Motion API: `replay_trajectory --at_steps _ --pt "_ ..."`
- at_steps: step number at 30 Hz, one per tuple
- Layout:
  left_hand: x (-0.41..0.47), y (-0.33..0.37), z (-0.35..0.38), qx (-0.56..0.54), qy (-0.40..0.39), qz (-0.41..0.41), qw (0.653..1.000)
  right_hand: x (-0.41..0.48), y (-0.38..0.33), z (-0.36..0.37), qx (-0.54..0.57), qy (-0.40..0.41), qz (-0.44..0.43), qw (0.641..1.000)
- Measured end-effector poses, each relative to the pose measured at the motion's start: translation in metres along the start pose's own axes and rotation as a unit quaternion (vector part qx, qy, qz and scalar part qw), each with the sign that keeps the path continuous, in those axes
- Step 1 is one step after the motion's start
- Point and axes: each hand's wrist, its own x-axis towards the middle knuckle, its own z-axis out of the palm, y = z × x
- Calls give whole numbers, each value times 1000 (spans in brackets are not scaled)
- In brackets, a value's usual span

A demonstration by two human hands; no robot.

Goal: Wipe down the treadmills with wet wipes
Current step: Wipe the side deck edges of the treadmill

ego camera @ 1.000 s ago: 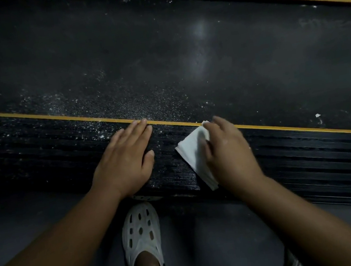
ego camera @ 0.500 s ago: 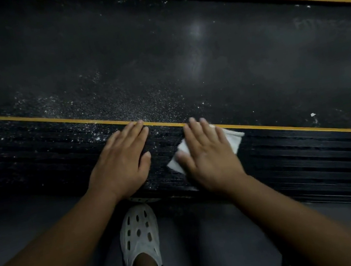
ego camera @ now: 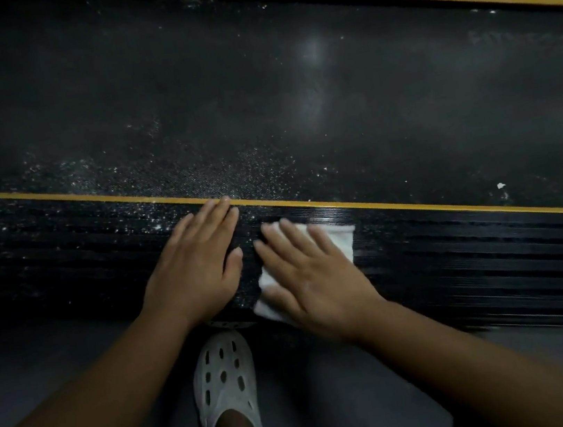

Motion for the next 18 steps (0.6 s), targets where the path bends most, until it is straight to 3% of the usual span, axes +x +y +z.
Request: replay_trajectory --at_steps 3,6,8,14,16,18 --pt "0 -2 0 4 -2 -2 1000 -23 19 -2 56 18 -8 998" --pt "-2 -1 -1 -3 -4 -6 1000 -26 22 -2 1 76 86 993" --pt "-3 -1 -1 -5 -5 -8 1000 -25 13 2 -10 67 142 988" --pt "-3 0 0 -4 2 -4 1000 -1 4 2 37 43 200 978" --pt "-1 0 1 -2 4 2 1000 21 0 2 37 48 206 977" --pt "0 -1 1 -1 7 3 1000 29 -11 5 25 43 155 987"
